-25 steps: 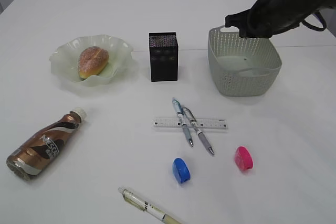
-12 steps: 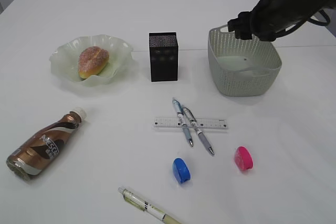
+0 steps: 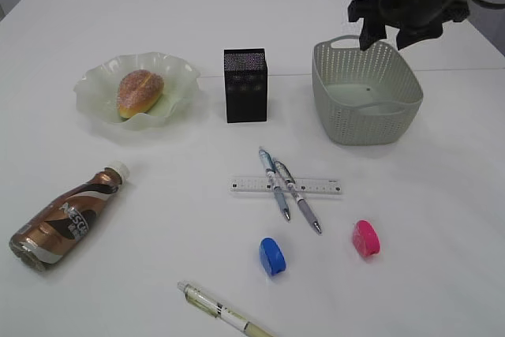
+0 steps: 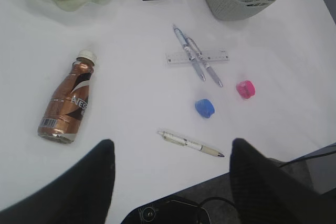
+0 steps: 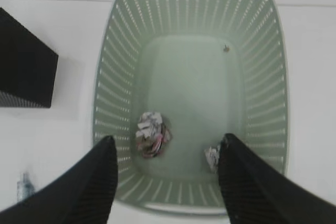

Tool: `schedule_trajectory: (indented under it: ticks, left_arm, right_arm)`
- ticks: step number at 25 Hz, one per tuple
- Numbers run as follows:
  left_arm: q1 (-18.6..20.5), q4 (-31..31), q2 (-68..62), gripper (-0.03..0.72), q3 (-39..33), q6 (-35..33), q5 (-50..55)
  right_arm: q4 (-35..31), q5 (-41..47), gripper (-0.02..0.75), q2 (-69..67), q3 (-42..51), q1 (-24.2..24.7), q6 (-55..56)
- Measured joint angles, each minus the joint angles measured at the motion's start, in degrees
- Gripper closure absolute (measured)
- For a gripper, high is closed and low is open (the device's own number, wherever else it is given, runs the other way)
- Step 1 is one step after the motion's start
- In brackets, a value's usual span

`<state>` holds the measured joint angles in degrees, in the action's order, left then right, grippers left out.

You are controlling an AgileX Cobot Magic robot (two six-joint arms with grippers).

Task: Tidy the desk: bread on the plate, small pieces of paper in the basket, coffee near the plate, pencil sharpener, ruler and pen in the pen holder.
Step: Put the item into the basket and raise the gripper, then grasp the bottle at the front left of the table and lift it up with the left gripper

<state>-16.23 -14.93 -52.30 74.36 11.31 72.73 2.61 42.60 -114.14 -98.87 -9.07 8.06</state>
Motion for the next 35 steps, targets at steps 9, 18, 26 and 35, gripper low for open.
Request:
schedule_trajectory:
  ticks: [9,18,26,35]
  left_arm:
    - [0.0,-0.1,0.0,0.191,0.0,0.0,0.0]
    - [0.0,-0.1,0.0,0.191,0.0,0.0,0.0]
    - [0.0,0.0,0.0,0.191,0.0,0.0,0.0]
    - [0.0,0.0,-1.9,0.190,0.0,-2.4,0.0]
  right_arm:
    - [-6.7,25.6,0.257,0.0,-6.7,0.0,-0.4]
    - [-5.9,27.7,0.258,0.6,-6.7,0.0,-4.0]
    - [-5.6,27.8,0.257,9.7,-1.5,0.0,-6.0]
    - [-5.6,27.9,0.258,27.7,16.4,0.0,-6.8]
